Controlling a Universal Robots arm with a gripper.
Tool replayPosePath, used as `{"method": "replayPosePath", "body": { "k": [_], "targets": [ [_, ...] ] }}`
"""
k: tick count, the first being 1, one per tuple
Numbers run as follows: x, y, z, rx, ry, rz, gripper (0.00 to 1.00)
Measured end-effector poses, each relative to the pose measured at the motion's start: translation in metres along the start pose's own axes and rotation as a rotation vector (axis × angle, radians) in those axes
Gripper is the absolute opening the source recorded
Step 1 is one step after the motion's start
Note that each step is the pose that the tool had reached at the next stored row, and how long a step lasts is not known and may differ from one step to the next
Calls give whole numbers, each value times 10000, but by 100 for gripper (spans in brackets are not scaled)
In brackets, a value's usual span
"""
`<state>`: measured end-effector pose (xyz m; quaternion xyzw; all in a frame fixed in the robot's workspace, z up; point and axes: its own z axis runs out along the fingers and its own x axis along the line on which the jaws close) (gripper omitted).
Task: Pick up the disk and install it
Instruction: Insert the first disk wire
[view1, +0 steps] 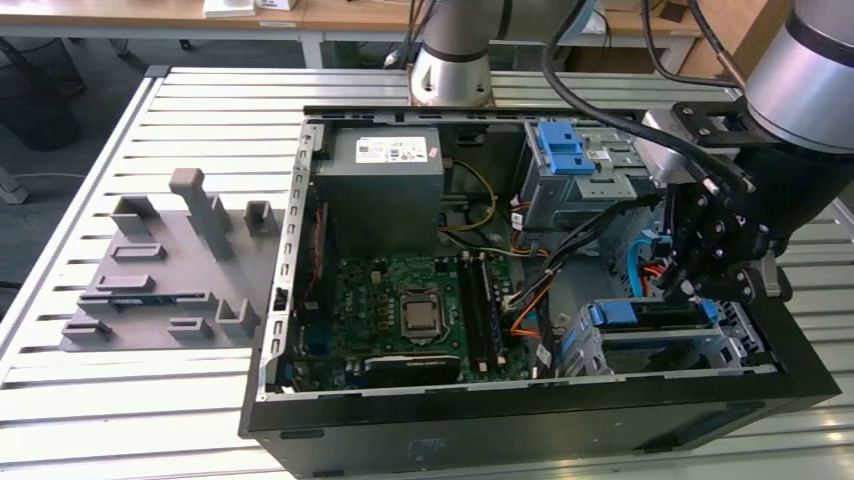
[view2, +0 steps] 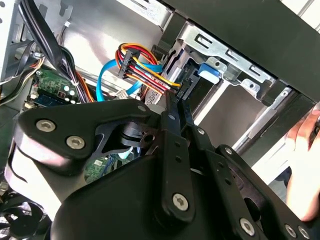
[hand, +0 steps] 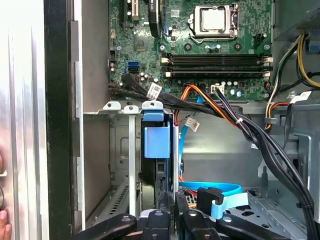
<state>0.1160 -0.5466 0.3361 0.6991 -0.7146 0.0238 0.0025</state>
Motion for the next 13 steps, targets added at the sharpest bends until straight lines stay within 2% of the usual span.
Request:
{"method": "replayPosePath", "body": {
  "k": [6, 10, 13],
  "targets": [
    [12, 25, 10, 41, -1, -70, 16],
    [13, 39, 13, 180, -10, -170, 16],
    [18, 43, 19, 199, -15, -291, 16]
  ]
}}
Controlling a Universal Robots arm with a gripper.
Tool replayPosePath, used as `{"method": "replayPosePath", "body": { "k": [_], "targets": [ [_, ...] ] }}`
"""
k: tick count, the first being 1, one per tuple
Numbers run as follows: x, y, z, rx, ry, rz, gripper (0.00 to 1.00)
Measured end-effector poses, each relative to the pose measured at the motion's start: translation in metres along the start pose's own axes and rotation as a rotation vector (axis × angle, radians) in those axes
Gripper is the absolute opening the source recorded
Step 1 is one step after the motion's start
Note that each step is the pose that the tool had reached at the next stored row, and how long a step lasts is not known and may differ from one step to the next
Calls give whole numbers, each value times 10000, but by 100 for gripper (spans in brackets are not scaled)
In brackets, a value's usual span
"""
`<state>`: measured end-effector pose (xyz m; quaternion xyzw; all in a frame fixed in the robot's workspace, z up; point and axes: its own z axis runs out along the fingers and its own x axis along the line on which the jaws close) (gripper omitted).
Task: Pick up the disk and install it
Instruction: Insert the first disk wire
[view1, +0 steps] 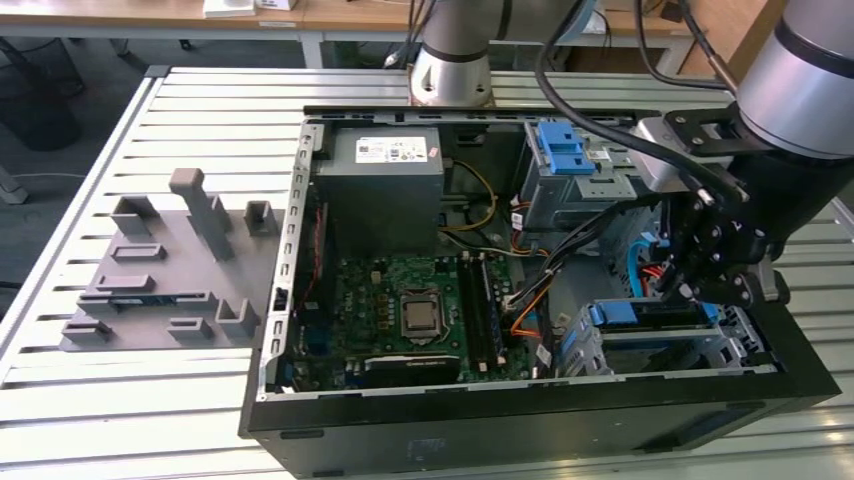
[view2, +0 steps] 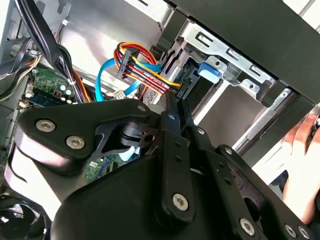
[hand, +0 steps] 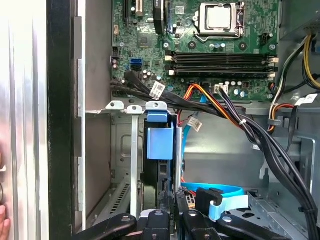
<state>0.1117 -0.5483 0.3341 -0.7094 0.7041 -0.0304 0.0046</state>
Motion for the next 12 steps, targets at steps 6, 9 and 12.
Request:
{"method": "replayPosePath", "body": {
  "k": [6, 9, 12],
  "targets": [
    [4, 2, 16, 7, -3, -196, 16],
    [8, 2, 21, 8, -7, -197, 16],
    [11, 2, 23, 8, -6, -196, 16]
  ]
}}
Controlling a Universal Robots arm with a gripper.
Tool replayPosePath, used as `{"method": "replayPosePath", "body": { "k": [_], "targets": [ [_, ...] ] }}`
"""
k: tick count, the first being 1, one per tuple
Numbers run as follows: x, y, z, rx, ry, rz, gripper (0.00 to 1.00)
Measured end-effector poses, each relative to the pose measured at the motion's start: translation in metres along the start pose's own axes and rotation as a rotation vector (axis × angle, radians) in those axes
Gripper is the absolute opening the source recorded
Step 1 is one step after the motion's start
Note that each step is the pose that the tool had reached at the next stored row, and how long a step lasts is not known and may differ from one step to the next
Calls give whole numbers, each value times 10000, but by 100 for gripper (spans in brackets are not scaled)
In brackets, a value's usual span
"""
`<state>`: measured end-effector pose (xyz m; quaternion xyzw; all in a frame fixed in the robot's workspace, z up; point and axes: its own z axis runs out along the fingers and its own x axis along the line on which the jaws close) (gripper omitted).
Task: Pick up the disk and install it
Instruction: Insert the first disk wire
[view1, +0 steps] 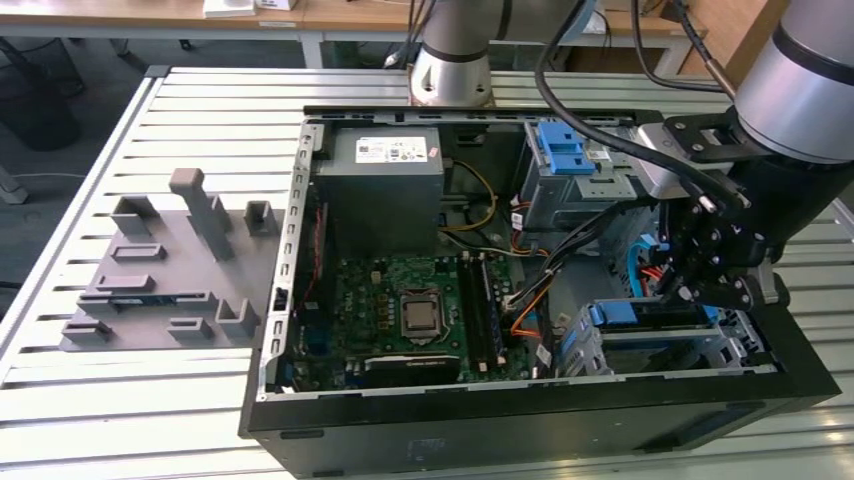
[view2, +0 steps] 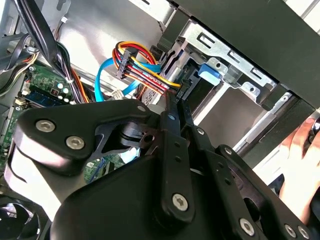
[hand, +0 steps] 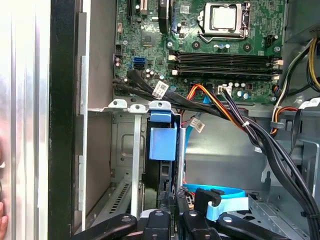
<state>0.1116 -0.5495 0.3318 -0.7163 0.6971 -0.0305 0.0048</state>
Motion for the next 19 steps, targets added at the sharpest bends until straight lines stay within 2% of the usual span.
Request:
{"method": "replayPosePath", "body": {
  "k": [10, 19],
  "targets": [
    [2, -1, -9, 0, 0, 7, 16],
    [10, 0, 1, -8, 11, 205, 16]
  ]
}}
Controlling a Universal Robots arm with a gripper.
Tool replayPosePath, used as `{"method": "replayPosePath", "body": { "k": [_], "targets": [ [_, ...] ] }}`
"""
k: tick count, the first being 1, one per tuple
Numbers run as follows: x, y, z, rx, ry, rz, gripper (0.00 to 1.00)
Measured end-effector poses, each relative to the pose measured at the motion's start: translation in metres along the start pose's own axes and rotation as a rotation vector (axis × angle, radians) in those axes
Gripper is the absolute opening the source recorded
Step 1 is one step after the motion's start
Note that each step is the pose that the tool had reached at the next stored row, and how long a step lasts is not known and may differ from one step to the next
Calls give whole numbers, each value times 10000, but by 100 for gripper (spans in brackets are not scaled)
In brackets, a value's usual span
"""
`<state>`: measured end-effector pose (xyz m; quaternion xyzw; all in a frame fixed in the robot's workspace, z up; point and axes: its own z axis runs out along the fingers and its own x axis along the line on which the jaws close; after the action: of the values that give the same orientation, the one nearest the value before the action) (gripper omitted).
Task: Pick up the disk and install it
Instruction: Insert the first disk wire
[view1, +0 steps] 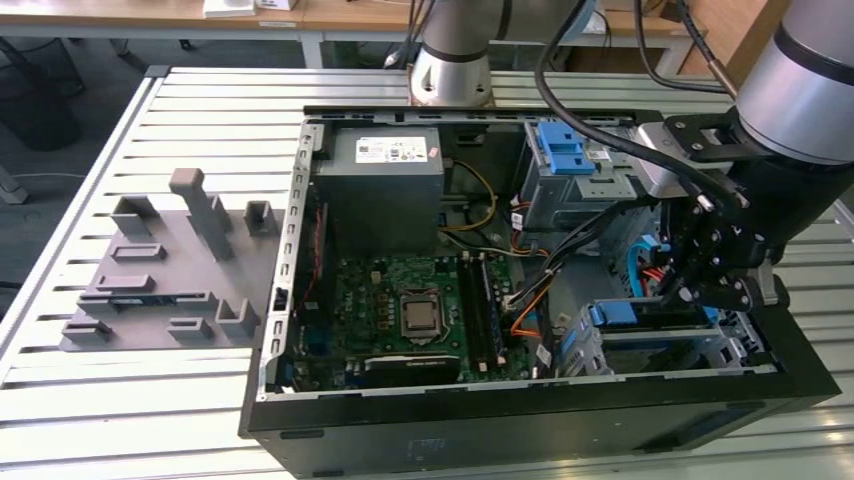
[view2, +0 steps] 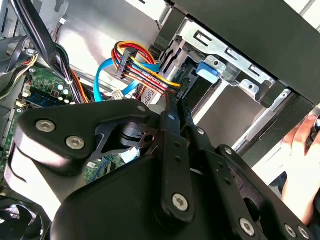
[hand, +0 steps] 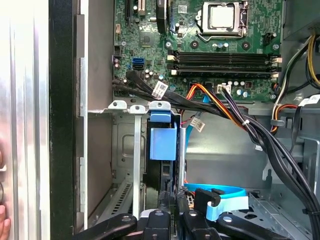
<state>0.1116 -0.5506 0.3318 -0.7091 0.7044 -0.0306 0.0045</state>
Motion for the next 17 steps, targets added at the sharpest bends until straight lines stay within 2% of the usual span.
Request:
{"method": "replayPosePath", "body": {
  "k": [10, 17],
  "targets": [
    [3, 0, 1, 0, -13, 2, 16],
    [10, 0, 2, 0, -51, 4, 16]
  ]
}}
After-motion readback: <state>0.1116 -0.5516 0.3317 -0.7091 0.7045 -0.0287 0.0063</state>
